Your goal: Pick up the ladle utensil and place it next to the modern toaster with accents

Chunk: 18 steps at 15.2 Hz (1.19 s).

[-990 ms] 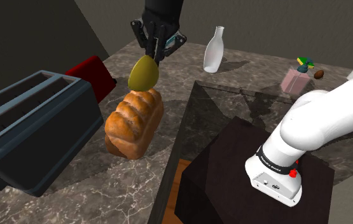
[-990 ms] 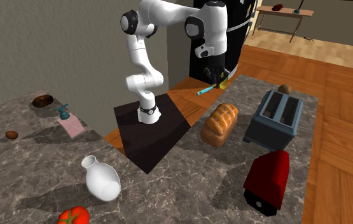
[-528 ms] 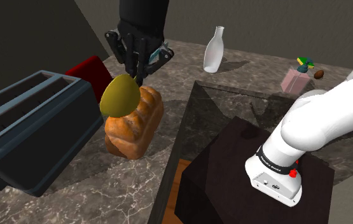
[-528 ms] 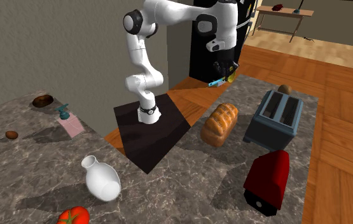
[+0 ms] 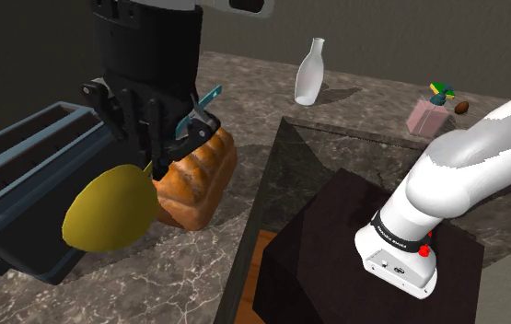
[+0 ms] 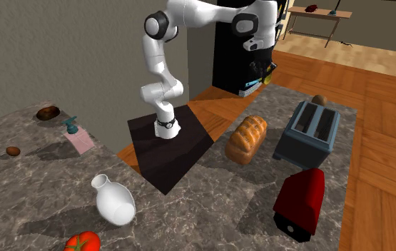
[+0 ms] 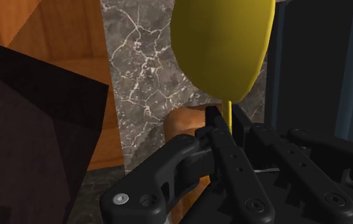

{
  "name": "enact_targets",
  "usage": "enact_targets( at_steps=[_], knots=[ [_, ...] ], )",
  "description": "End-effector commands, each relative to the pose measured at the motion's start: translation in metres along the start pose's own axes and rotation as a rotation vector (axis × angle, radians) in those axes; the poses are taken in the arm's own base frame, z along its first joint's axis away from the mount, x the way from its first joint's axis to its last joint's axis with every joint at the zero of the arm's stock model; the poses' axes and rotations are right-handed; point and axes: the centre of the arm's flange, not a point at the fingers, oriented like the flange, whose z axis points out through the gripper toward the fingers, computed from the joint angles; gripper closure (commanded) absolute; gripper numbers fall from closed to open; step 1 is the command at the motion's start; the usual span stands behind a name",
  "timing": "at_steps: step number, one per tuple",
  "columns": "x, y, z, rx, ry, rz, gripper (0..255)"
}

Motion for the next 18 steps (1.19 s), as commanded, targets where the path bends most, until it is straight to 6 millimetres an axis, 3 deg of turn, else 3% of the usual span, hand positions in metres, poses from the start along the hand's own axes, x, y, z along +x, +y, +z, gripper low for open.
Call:
enact_targets(
  at_steps=[1,18],
  knots=[
    [-0.028,-0.001,-0.002,0.001,-0.001,0.003,255],
    [-0.021,0.014,0.087,0.001,-0.001,0.003,255]
  ],
)
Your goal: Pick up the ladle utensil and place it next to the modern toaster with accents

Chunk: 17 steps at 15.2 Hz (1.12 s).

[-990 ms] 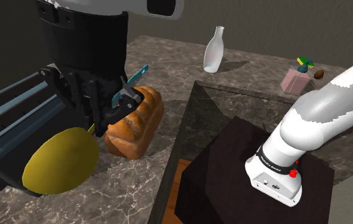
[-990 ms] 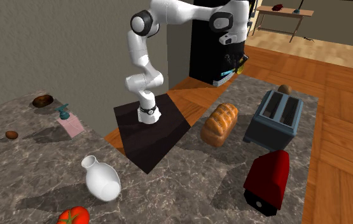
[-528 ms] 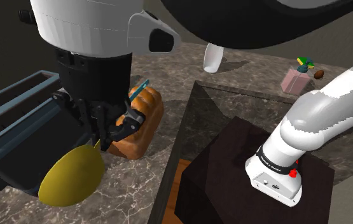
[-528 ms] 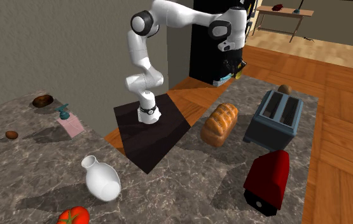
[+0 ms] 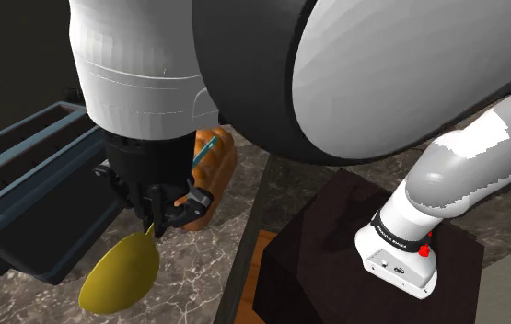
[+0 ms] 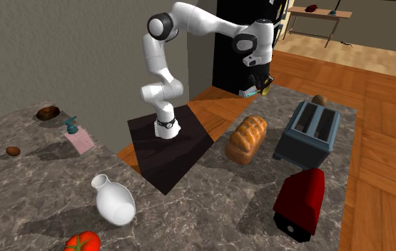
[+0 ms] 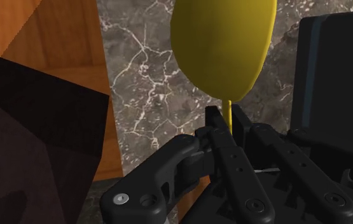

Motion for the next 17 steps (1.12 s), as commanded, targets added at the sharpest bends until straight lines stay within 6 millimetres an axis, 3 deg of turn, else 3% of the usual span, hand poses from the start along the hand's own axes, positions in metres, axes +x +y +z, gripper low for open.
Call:
enact_targets(
  at_steps=[1,17],
  knots=[
    [0.001,0.001,0.011,0.0,0.0,0.0,255],
    [0.008,0.016,0.094,0.0,0.0,0.0,255]
  ],
)
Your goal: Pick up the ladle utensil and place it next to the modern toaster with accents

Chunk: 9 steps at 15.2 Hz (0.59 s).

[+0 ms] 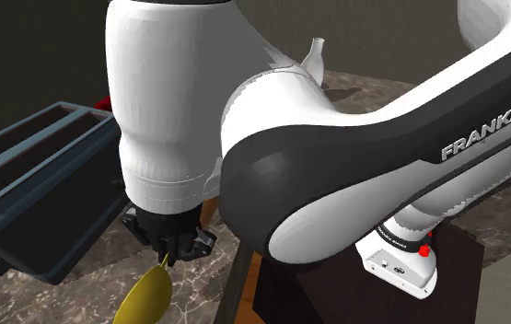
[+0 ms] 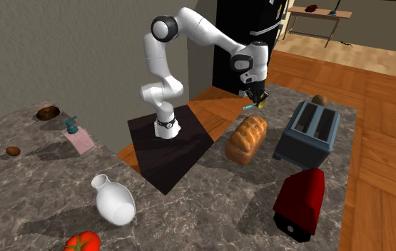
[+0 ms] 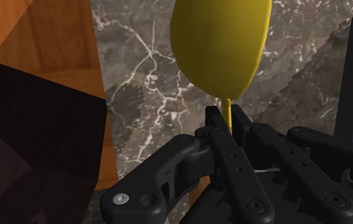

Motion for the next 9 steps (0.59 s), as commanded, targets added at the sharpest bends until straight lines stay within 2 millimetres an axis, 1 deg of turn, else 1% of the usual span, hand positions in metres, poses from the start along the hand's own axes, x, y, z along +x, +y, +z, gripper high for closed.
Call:
enact_targets(
  at_steps=[1,9],
  knots=[
    [0.001,0.002,0.011,0.001,0.0,0.0,255],
    [0.004,0.009,0.052,0.001,0.0,0.0,255]
  ],
)
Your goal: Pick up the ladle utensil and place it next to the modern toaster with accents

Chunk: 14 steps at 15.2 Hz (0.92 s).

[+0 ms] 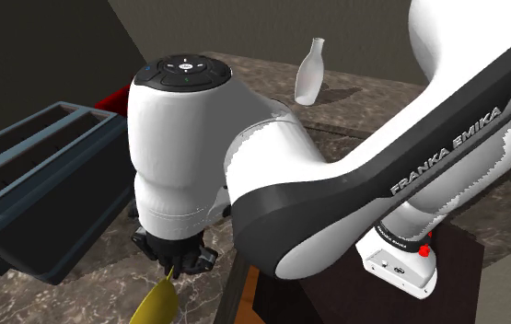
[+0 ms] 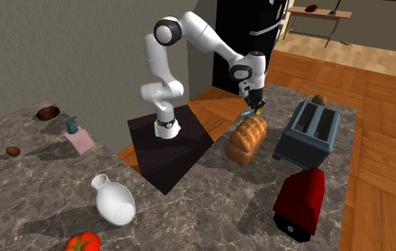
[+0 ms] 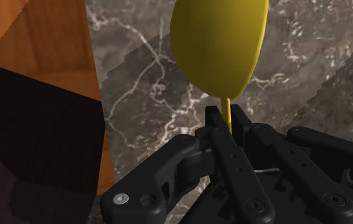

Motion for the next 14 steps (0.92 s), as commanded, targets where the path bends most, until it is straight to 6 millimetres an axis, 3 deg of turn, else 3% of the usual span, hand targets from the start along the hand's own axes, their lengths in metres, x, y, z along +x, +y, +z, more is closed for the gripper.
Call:
enact_targets(
  at_steps=[1,7,14],
  knots=[
    [0.001,0.002,0.011,0.001,-0.001,-0.001,255],
    [0.004,0.007,0.042,0.001,-0.001,-0.001,255],
    [0.004,0.007,0.042,0.001,-0.001,-0.001,255]
  ],
)
